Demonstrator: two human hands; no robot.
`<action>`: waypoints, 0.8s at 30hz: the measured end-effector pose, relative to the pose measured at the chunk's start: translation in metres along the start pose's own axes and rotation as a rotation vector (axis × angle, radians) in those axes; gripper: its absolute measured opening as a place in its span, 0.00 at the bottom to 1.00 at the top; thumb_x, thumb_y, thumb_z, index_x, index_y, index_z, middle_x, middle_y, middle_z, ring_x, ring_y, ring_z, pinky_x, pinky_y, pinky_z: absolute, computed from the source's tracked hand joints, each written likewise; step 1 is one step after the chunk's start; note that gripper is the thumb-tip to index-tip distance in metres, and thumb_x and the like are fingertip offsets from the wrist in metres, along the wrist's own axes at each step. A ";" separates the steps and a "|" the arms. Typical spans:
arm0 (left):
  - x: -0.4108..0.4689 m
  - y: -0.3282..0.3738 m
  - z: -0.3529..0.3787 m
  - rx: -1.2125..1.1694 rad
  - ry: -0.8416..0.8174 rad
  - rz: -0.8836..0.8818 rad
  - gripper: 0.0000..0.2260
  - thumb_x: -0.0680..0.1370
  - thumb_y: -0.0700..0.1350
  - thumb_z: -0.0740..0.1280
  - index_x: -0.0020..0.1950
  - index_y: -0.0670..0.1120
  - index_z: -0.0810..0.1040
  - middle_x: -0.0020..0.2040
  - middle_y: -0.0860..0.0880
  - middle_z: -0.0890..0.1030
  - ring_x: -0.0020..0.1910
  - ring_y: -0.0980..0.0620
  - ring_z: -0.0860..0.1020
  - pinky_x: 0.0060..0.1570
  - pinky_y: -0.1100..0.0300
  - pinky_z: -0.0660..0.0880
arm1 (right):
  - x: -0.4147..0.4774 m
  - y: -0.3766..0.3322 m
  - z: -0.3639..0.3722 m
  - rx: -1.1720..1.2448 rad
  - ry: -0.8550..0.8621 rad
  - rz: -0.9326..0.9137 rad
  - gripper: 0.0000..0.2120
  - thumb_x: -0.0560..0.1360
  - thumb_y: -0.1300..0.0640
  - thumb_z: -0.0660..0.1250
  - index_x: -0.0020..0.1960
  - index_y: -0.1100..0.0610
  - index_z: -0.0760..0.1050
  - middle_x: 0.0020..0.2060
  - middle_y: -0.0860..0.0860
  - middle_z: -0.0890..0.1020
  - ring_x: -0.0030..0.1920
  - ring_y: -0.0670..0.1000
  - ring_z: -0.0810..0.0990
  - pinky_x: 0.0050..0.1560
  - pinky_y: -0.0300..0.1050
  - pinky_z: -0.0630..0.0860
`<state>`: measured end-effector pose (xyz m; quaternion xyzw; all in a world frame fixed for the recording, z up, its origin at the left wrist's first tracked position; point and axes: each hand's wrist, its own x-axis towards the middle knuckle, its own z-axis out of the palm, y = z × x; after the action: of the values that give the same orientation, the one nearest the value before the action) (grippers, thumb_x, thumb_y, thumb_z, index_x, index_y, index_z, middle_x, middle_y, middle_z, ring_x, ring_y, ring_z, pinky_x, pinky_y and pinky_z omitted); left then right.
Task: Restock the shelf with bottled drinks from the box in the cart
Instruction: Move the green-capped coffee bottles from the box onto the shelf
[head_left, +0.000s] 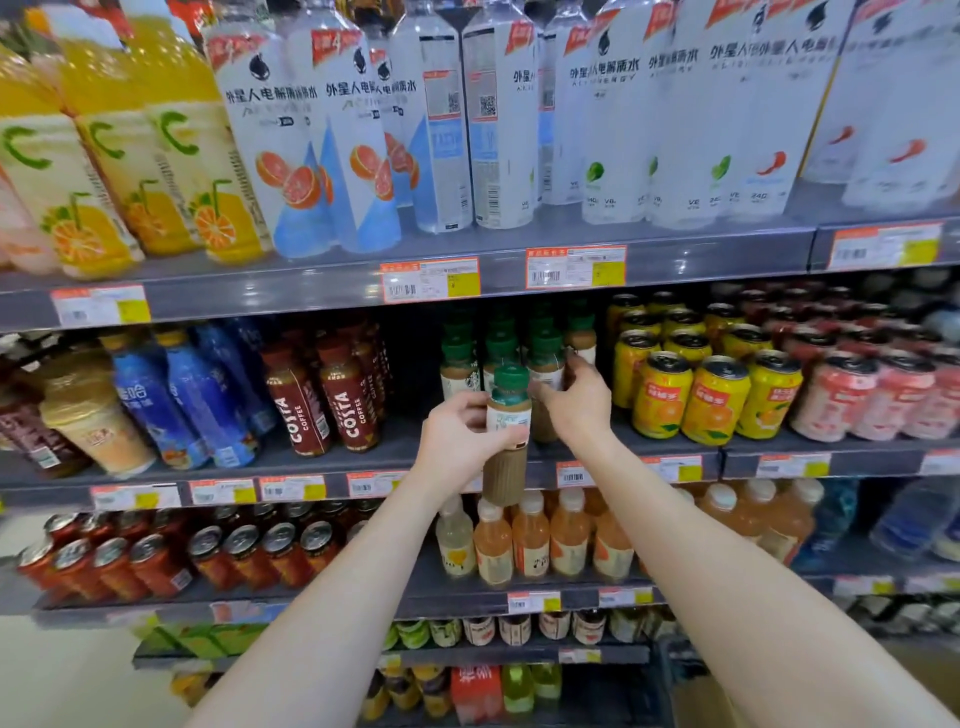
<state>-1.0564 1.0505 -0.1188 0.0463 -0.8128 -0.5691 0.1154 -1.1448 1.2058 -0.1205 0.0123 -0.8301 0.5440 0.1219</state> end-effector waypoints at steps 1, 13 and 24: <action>0.002 0.000 0.000 -0.010 -0.003 0.003 0.28 0.67 0.49 0.83 0.64 0.49 0.79 0.53 0.54 0.86 0.50 0.62 0.84 0.45 0.66 0.80 | -0.003 -0.002 -0.002 0.002 -0.004 0.001 0.26 0.73 0.51 0.77 0.69 0.53 0.75 0.61 0.51 0.83 0.61 0.53 0.80 0.60 0.49 0.78; 0.009 0.023 0.027 -0.065 -0.099 0.097 0.21 0.70 0.48 0.82 0.60 0.53 0.80 0.54 0.56 0.85 0.53 0.62 0.83 0.53 0.65 0.79 | -0.059 0.013 -0.050 0.193 -0.426 -0.122 0.34 0.72 0.67 0.70 0.74 0.45 0.70 0.63 0.42 0.81 0.62 0.43 0.81 0.60 0.45 0.80; 0.024 0.034 0.073 -0.016 0.068 0.155 0.19 0.73 0.52 0.79 0.60 0.47 0.83 0.50 0.54 0.85 0.48 0.62 0.82 0.45 0.73 0.76 | -0.022 0.025 -0.070 0.171 -0.135 -0.199 0.27 0.75 0.54 0.75 0.72 0.45 0.73 0.57 0.41 0.84 0.58 0.39 0.81 0.56 0.41 0.80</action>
<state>-1.0953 1.1238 -0.1074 0.0017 -0.8050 -0.5630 0.1870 -1.1142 1.2768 -0.1218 0.1418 -0.7817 0.5959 0.1176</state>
